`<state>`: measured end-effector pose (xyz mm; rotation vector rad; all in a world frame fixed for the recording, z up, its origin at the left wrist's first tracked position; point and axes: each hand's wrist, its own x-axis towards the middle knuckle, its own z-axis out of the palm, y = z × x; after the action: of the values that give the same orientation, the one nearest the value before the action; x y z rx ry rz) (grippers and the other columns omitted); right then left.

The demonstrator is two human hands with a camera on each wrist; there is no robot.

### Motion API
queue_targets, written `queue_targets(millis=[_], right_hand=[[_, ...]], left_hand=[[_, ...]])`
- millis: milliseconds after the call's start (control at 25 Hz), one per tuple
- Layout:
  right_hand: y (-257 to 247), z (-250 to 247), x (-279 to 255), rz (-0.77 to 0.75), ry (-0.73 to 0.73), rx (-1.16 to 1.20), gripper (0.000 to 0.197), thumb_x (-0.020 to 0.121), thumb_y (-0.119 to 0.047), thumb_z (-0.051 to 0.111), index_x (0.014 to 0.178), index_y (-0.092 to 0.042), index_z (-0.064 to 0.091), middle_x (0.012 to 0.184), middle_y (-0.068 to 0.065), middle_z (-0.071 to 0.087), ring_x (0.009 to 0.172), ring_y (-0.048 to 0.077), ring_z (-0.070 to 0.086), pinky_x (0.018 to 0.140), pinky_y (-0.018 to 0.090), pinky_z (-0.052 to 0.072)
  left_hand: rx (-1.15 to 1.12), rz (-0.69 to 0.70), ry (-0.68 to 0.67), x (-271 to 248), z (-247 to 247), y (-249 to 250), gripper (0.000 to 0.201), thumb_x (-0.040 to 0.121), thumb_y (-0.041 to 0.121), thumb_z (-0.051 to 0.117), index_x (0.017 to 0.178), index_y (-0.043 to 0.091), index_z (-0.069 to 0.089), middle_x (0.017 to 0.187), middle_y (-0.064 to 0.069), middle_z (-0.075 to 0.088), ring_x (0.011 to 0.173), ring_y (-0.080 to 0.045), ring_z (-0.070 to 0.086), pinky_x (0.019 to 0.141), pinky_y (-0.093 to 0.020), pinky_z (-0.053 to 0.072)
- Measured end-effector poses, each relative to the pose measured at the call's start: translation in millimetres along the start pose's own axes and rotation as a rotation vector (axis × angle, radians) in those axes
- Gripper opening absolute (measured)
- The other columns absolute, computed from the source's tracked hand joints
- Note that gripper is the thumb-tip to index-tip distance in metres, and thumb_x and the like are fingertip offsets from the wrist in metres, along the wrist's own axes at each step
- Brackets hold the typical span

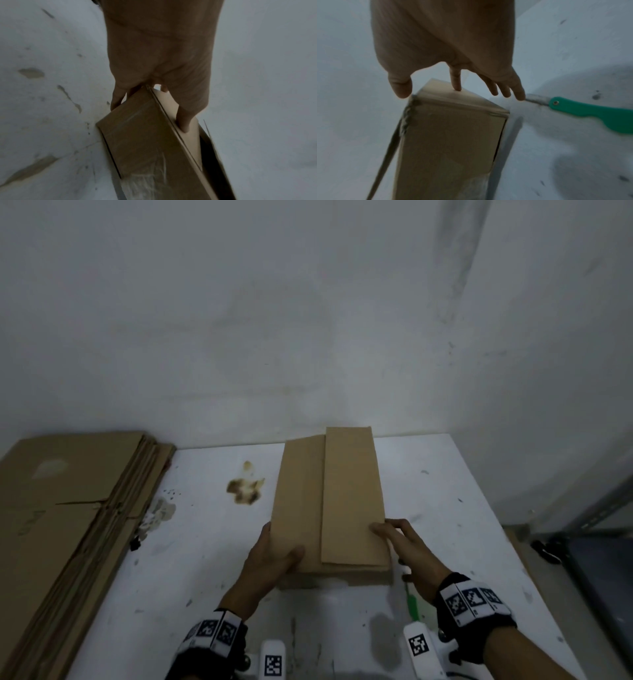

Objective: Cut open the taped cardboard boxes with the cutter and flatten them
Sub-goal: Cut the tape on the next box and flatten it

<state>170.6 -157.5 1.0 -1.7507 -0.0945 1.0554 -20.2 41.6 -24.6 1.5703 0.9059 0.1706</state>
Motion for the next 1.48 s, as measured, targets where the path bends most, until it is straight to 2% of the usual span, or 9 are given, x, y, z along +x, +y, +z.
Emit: queue_targets(millis=[320, 480, 600, 760, 920, 1040, 1240, 1360, 1480], right_hand=[[-60.1, 9.1, -45.7, -0.419, 0.156, -0.224, 0.063, 0.066, -0.056, 0.084, 0.121, -0.054, 0.053, 0.124, -0.008, 0.048, 0.11, 0.014, 0.054, 0.09, 0.034, 0.055], [-57.2, 42.7, -55.2, -0.54, 0.15, -0.493, 0.073, 0.069, -0.058, 0.081, 0.13, -0.049, 0.043, 0.115, -0.006, 0.043, 0.102, 0.011, 0.052, 0.083, 0.026, 0.051], [-52.2, 65.6, -53.6, -0.535, 0.159, -0.463, 0.071, 0.071, -0.062, 0.078, 0.122, -0.046, 0.031, 0.112, -0.005, 0.042, 0.097, 0.011, 0.053, 0.071, 0.019, 0.046], [-40.4, 71.1, -46.2, -0.478, 0.119, -0.264, 0.082, 0.069, -0.065, 0.079, 0.126, -0.047, 0.023, 0.121, -0.001, 0.045, 0.102, 0.015, 0.057, 0.079, 0.03, 0.056], [-28.9, 48.2, -38.1, -0.177, -0.055, 0.091, 0.075, 0.077, -0.09, 0.038, 0.137, -0.046, 0.042, 0.133, -0.006, 0.059, 0.119, 0.018, 0.057, 0.098, 0.046, 0.049], [-19.9, 51.6, -36.1, -0.208, -0.133, 0.072, 0.059, 0.092, -0.077, 0.025, 0.137, -0.046, 0.048, 0.129, -0.014, 0.061, 0.118, 0.01, 0.058, 0.093, 0.034, 0.048], [-16.8, 39.7, -20.8, -0.248, 0.145, -0.086, 0.03, 0.092, -0.059, 0.056, 0.115, -0.041, 0.06, 0.112, 0.004, 0.062, 0.098, 0.018, 0.061, 0.087, 0.032, 0.053], [-2.5, 25.3, -6.1, -0.025, 0.208, -0.425, 0.091, 0.066, -0.077, 0.07, 0.142, -0.042, 0.035, 0.145, 0.012, 0.038, 0.133, 0.033, 0.041, 0.107, 0.04, 0.04], [9.4, 29.4, -1.5, -0.12, 0.066, -0.346, 0.119, 0.06, -0.069, 0.082, 0.152, -0.037, 0.013, 0.153, 0.003, 0.036, 0.136, 0.025, 0.041, 0.112, 0.037, 0.039]], left_hand=[[-0.086, -0.207, -0.207, 2.9, 12.3, -5.7, 0.07, 0.094, 0.03, 0.068, 0.154, 0.031, 0.032, 0.144, 0.003, 0.053, 0.127, -0.019, 0.053, 0.103, -0.042, 0.048], [-0.257, -0.112, 0.078, -1.0, 11.5, -2.0, 0.042, 0.1, 0.02, 0.059, 0.138, 0.037, 0.052, 0.136, -0.002, 0.061, 0.116, -0.023, 0.063, 0.096, -0.046, 0.054], [-0.402, -0.085, 0.165, -9.6, 13.3, 18.1, 0.027, 0.106, 0.038, 0.042, 0.124, 0.038, 0.062, 0.111, 0.004, 0.073, 0.098, -0.016, 0.071, 0.082, -0.041, 0.059], [-0.351, -0.072, -0.021, -11.9, 27.6, 39.2, 0.066, 0.086, 0.076, 0.033, 0.13, 0.035, 0.06, 0.111, 0.003, 0.075, 0.103, -0.02, 0.071, 0.09, -0.041, 0.055], [-0.461, -0.164, -0.184, -6.6, 24.3, 49.4, 0.099, 0.054, 0.099, 0.052, 0.131, 0.038, 0.063, 0.111, -0.001, 0.073, 0.107, -0.025, 0.065, 0.098, -0.049, 0.049], [-0.482, -0.157, -0.214, -9.9, 23.7, 63.4, 0.077, 0.067, 0.066, 0.076, 0.127, 0.021, 0.065, 0.112, -0.007, 0.074, 0.105, -0.03, 0.067, 0.1, -0.052, 0.049], [-0.779, -0.176, -0.159, -13.1, 2.7, 58.9, 0.043, 0.091, 0.029, 0.058, 0.126, 0.004, 0.062, 0.122, -0.022, 0.068, 0.111, -0.039, 0.063, 0.096, -0.049, 0.049], [-0.654, -0.254, -0.106, -9.8, -10.6, 23.2, 0.041, 0.1, 0.035, 0.051, 0.129, 0.009, 0.063, 0.123, -0.018, 0.068, 0.12, -0.039, 0.059, 0.102, -0.051, 0.047], [-0.372, -0.262, -0.024, -7.9, -18.3, -4.1, 0.033, 0.101, 0.033, 0.052, 0.12, 0.013, 0.072, 0.113, -0.012, 0.073, 0.108, -0.036, 0.065, 0.094, -0.049, 0.053]])
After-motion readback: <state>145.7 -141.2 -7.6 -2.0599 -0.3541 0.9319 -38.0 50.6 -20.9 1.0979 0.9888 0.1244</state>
